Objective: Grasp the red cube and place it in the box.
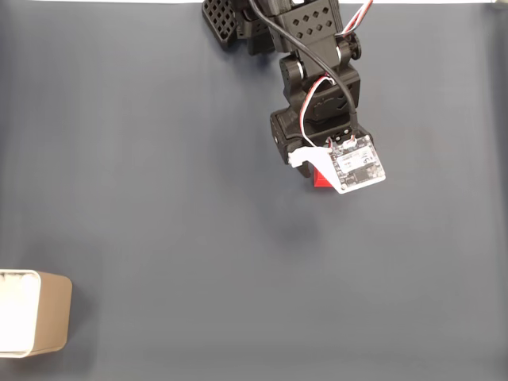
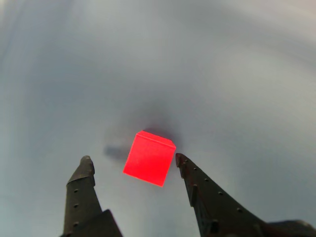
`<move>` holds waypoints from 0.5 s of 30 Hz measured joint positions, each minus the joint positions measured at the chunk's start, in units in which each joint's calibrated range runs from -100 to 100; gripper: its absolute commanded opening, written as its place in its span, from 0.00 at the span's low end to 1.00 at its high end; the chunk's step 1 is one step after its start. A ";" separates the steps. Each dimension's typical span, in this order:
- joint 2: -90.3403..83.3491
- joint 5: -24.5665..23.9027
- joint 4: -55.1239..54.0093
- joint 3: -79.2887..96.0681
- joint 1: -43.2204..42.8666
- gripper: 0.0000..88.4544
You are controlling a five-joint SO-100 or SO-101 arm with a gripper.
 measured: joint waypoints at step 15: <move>1.48 -0.05 -1.59 0.00 -1.04 0.44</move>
